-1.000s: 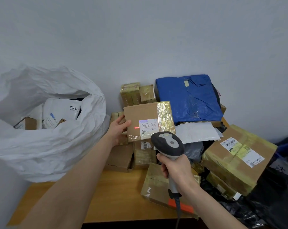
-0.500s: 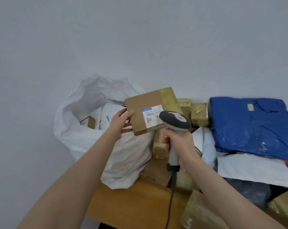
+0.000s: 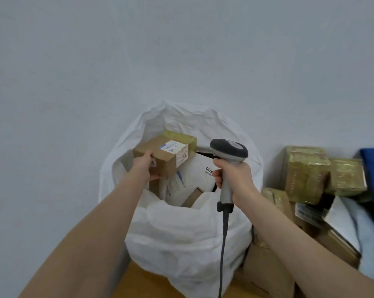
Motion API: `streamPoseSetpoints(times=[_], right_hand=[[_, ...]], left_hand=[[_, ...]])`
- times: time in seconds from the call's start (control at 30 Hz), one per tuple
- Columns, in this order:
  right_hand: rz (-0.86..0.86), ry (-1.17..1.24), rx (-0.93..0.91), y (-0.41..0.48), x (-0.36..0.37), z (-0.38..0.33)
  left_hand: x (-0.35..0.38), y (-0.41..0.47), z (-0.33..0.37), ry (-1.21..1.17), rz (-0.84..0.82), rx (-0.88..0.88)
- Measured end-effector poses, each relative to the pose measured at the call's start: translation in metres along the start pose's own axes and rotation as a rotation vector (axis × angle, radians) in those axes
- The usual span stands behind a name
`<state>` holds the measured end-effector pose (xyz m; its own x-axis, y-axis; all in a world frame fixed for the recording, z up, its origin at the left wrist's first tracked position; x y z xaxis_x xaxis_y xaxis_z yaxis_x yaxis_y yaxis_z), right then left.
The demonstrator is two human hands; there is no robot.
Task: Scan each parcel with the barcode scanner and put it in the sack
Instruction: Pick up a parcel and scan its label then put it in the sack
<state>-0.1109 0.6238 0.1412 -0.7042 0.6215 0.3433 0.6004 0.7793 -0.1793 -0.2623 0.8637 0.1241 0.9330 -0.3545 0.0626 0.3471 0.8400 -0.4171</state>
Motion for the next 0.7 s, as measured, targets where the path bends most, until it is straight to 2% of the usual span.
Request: streamPoseSetpoints(times=[0.07, 0.1, 0.17, 0.23, 0.3, 0.37, 0.43, 0.5, 0.6, 0.7], right_hand=[[0.018, -0.010, 0.006, 0.014, 0.003, 0.004], [0.029, -0.015, 0.009, 0.020, 0.003, 0.005], [0.052, -0.025, 0.018, 0.031, 0.002, 0.007], [0.063, -0.024, 0.027, 0.039, 0.002, 0.010], [0.063, -0.017, 0.035, 0.044, 0.001, 0.012], [0.062, -0.008, 0.040, 0.045, -0.003, 0.014], [0.089, -0.007, 0.046, 0.044, -0.014, 0.017], [0.135, -0.010, 0.052, 0.039, -0.032, 0.020], [0.207, 0.017, 0.056, 0.027, -0.063, 0.022], [0.275, 0.056, 0.079, 0.009, -0.098, 0.026]], left_hand=[[0.000, 0.019, 0.003, 0.064, 0.046, 0.056], [-0.002, 0.030, 0.008, 0.259, 0.103, 0.117], [0.006, 0.039, 0.024, 0.839, 0.194, 0.288], [0.028, 0.039, 0.028, 1.231, 0.131, 0.456], [0.045, 0.045, 0.017, 1.453, 0.004, 0.460], [0.053, 0.056, -0.002, 1.605, -0.096, 0.316], [0.058, 0.062, -0.019, 1.676, -0.174, 0.156], [0.069, 0.060, -0.024, 1.673, -0.149, 0.164], [0.118, 0.036, -0.010, 1.580, -0.066, 0.556], [0.186, -0.007, -0.003, 1.380, -0.138, 0.833]])
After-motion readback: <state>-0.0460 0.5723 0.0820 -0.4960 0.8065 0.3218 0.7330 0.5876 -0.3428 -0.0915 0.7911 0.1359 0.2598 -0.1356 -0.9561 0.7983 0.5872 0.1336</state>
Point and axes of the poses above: each hand's wrist, its own y-axis towards the middle knuckle, its own x-axis out of the palm, z = x × y, the point moved 6 cm from there along y, towards the middle knuckle, and after that the axes turned 12 degrees about -z, right-handed, at the moved point
